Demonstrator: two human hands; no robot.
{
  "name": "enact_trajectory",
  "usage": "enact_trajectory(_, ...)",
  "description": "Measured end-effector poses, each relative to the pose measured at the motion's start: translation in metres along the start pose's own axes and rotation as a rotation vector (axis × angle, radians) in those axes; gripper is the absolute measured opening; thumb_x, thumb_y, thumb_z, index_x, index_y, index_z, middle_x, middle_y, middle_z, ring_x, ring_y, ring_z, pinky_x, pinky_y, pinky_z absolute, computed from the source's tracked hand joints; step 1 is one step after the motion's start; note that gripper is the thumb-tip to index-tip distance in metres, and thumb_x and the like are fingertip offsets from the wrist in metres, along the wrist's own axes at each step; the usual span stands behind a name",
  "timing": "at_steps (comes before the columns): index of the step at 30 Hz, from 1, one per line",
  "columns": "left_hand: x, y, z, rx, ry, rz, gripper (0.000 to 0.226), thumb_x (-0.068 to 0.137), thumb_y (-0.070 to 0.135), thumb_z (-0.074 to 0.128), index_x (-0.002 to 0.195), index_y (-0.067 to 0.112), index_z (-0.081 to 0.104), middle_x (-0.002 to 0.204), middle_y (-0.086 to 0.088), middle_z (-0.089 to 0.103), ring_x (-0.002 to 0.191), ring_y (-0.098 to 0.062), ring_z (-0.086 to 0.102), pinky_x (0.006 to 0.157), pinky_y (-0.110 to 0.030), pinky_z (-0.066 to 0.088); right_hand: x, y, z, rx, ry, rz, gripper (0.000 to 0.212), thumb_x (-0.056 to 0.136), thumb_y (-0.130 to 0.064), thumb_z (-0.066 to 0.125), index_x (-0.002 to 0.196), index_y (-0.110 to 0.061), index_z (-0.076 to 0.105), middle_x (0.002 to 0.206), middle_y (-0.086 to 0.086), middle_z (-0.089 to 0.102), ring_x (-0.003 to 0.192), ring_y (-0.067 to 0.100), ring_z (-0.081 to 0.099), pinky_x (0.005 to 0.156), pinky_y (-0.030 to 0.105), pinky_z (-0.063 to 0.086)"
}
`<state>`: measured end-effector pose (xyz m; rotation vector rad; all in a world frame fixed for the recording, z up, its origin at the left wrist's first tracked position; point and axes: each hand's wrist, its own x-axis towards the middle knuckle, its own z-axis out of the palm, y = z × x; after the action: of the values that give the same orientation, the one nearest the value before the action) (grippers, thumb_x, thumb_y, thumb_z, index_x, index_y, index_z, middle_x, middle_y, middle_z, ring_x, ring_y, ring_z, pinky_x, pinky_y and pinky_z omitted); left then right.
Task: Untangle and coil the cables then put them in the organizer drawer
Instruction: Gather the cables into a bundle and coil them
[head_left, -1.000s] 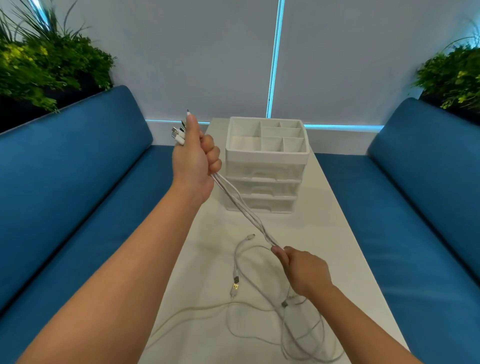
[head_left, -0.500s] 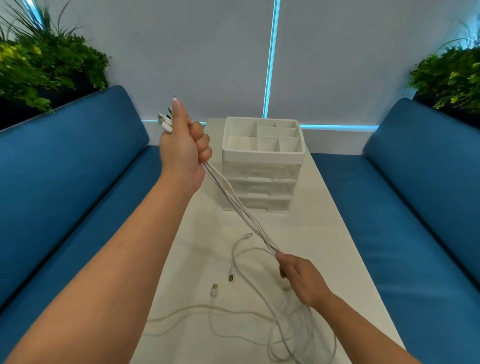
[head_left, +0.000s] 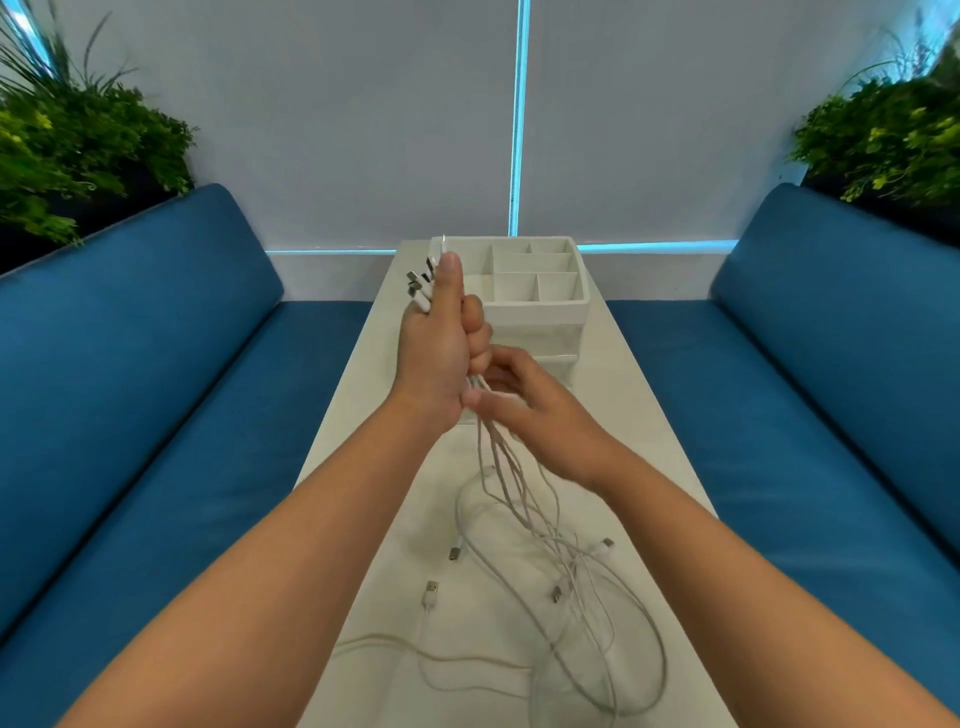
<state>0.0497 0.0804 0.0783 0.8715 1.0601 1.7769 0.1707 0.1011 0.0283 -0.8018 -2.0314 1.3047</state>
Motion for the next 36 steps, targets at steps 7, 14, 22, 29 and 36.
enact_trajectory(7,-0.002,0.007,-0.009,0.066,-0.031,0.029,0.047,0.101,0.048,0.044,0.063,0.021,0.035,0.052,0.004,0.027,0.044,-0.011,0.03,0.049,-0.026,0.032,0.001,-0.006,0.01,0.168,0.094,0.022,0.039,0.097,-0.036,0.053,0.074,-0.007,0.067,0.048,0.0,0.05,0.045,0.013,0.042,0.05,0.025,0.037)
enact_trajectory(14,-0.008,-0.005,-0.018,0.114,0.114,-0.115,0.042,0.095,0.049,0.057,0.063,0.021,0.062,0.051,0.003,0.056,0.06,-0.015,0.064,0.081,-0.039,0.051,-0.006,0.006,0.038,0.015,0.188,-0.03,0.027,0.102,-0.033,0.041,0.081,-0.029,0.057,0.049,-0.014,0.045,0.049,0.003,0.04,0.051,0.022,0.035)
enact_trajectory(22,-0.012,-0.013,-0.045,-0.023,-0.397,-0.221,0.042,0.091,0.009,0.054,0.132,0.009,0.045,0.132,-0.007,0.063,0.125,-0.017,0.059,0.092,-0.031,0.054,-0.007,0.001,0.025,0.186,0.274,0.128,0.042,0.102,-0.035,0.043,0.068,-0.015,0.056,0.047,-0.009,0.04,0.042,0.003,0.033,0.044,0.015,0.028)
enact_trajectory(29,-0.012,-0.017,-0.044,0.106,-0.31,-0.168,0.035,0.105,0.029,0.035,0.123,0.011,0.059,0.123,-0.007,0.069,0.116,-0.017,0.065,0.097,-0.033,0.05,-0.014,-0.004,0.022,0.226,0.145,0.087,0.037,0.103,-0.03,0.04,0.082,-0.011,0.064,0.047,-0.009,0.04,0.042,0.004,0.032,0.044,0.015,0.029)
enact_trajectory(36,-0.01,-0.021,-0.047,0.016,-0.29,-0.249,0.049,0.107,0.036,0.026,0.128,0.004,0.056,0.122,-0.014,0.069,0.116,-0.026,0.065,0.102,-0.039,0.049,-0.019,-0.007,0.024,0.289,0.091,0.091,0.013,0.103,-0.027,0.041,0.097,-0.02,0.05,0.057,-0.001,0.057,0.042,0.003,0.037,0.044,0.017,0.029)
